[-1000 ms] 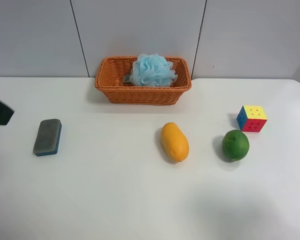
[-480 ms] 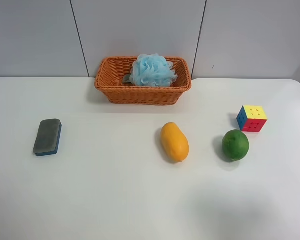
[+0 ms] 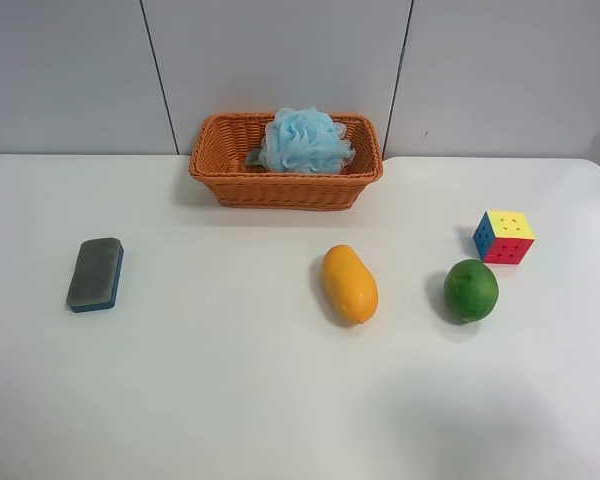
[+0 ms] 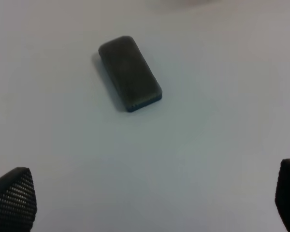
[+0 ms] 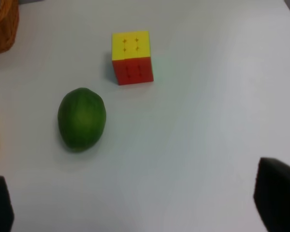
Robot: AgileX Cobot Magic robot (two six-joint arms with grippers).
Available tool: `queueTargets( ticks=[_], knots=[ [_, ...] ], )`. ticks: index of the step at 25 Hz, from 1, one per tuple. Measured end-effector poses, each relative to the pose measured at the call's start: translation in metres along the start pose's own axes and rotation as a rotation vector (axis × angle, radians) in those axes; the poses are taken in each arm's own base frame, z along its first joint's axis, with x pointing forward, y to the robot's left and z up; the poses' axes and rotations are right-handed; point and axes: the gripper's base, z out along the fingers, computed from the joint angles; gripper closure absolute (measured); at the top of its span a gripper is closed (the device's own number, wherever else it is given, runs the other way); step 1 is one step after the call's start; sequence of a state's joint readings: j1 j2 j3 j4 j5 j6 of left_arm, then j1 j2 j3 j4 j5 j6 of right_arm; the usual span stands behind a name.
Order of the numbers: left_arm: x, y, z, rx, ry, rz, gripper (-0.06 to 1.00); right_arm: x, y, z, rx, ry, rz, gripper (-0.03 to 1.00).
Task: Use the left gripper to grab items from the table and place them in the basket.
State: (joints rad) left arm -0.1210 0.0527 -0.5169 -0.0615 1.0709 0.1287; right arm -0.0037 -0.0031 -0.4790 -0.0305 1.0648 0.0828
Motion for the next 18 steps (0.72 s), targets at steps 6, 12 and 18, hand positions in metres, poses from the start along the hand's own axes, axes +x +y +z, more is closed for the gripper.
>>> queueTargets(
  ticks=[6, 12, 18],
  knots=[
    [0.0045, -0.0015, -0.0074, -0.049, -0.055, -0.015, -0.05, 0.0, 0.0, 0.0, 0.0, 0.0, 0.0, -0.02],
    [0.0053, -0.0017, -0.0063, -0.047, -0.051, -0.015, -0.05, 0.0, 0.0, 0.0, 0.0, 0.0, 0.0, -0.02],
    [0.0053, -0.0017, -0.0063, -0.047, -0.051, -0.015, -0.05, 0.0, 0.0, 0.0, 0.0, 0.0, 0.0, -0.02]
  ],
)
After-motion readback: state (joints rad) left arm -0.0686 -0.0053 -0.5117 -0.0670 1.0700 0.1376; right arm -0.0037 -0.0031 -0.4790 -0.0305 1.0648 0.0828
